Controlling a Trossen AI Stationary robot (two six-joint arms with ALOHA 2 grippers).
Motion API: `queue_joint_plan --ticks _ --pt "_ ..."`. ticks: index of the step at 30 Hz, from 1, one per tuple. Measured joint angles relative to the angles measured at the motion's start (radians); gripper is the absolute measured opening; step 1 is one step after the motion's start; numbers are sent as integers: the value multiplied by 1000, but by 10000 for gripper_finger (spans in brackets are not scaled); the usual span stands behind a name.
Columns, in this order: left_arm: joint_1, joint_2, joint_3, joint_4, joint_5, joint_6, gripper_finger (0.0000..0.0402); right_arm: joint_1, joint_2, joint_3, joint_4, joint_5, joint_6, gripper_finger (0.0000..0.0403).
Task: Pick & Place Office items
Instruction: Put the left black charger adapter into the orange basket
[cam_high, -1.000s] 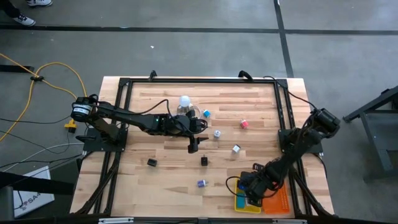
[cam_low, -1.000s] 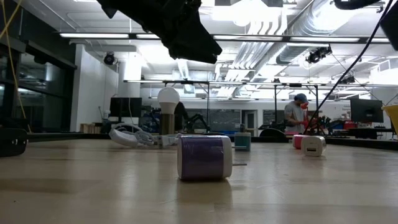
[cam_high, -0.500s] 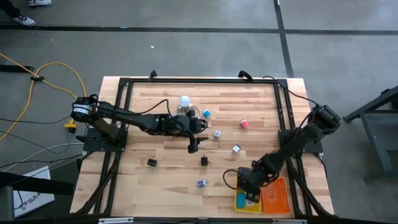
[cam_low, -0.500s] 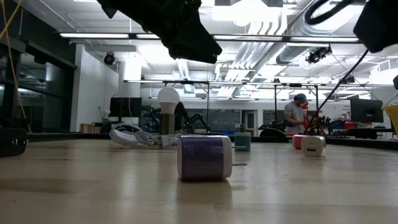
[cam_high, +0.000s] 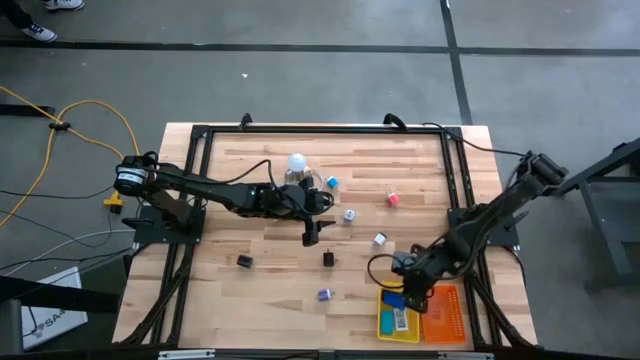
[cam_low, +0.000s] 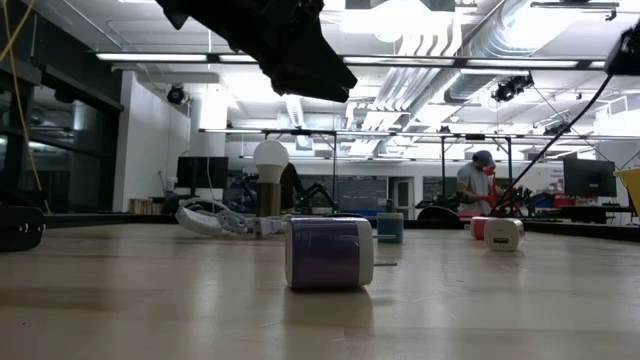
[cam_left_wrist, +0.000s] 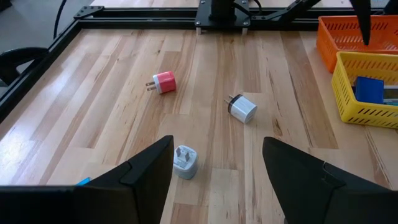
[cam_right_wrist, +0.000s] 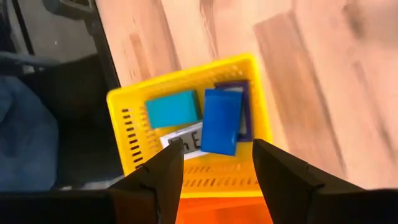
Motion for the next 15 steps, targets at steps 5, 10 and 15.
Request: queue_joint_plan --ticks 5,10,15 --pt "0 0 0 0 0 0 239 -5 -65 0 -27 90 -24 178" --pt "0 0 0 0 0 0 239 -16 -86 0 -42 171 -56 178" --pt "0 0 0 0 0 0 239 -61 -86 0 -45 216 -77 178"
